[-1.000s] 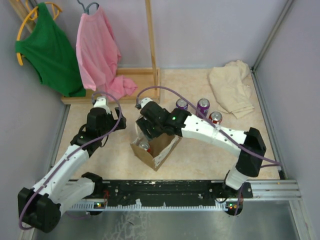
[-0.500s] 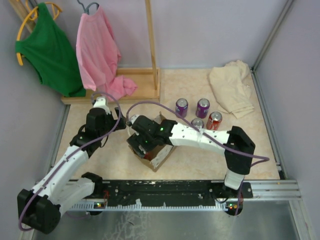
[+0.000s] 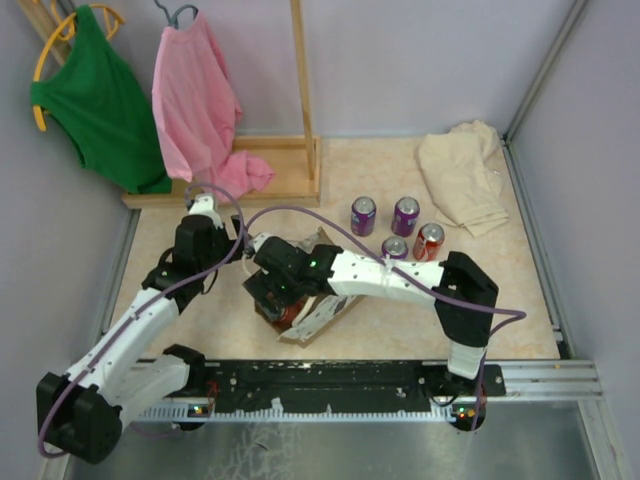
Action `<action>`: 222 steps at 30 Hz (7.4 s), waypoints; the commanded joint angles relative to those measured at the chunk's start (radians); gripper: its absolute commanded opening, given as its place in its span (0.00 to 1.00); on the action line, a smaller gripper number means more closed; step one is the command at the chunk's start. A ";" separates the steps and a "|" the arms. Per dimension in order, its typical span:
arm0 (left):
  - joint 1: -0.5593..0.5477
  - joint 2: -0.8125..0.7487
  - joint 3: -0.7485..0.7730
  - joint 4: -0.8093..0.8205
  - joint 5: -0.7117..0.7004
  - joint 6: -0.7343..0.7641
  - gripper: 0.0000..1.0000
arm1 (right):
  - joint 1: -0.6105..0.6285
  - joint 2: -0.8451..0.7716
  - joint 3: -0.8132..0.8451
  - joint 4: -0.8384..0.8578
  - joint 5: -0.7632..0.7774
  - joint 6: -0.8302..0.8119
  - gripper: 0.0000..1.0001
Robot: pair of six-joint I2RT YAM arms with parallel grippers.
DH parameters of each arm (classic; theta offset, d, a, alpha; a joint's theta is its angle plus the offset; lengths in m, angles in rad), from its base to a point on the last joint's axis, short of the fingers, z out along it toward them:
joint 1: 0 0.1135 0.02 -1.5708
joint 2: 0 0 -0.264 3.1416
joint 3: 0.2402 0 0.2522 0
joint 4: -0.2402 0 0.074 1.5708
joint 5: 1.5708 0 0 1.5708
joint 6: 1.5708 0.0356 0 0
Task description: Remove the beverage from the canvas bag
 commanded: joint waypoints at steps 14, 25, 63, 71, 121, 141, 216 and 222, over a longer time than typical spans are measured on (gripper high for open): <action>-0.004 0.002 0.014 0.006 0.018 -0.012 1.00 | -0.074 -0.159 0.013 -0.108 0.154 -0.024 0.89; -0.004 0.018 0.018 0.004 0.007 -0.011 1.00 | -0.111 -0.171 -0.012 -0.096 0.010 -0.016 0.90; -0.003 0.049 0.019 0.021 0.019 -0.012 1.00 | -0.070 -0.052 -0.090 -0.077 0.033 -0.018 0.80; -0.003 0.039 0.017 0.017 0.018 -0.013 1.00 | -0.071 -0.060 -0.084 -0.078 0.047 -0.029 0.26; -0.004 0.038 0.011 0.040 0.013 -0.009 1.00 | -0.535 -0.462 0.210 -0.263 0.446 -0.084 0.00; -0.003 0.038 0.009 0.043 0.018 -0.017 1.00 | -0.453 -0.336 0.045 -0.171 0.136 -0.089 0.00; -0.003 0.022 0.003 0.047 0.022 -0.027 1.00 | -0.490 -0.269 0.038 -0.068 0.240 -0.057 0.00; -0.003 0.030 0.008 0.048 0.024 -0.029 1.00 | -0.492 -0.226 0.003 -0.035 0.203 -0.062 0.00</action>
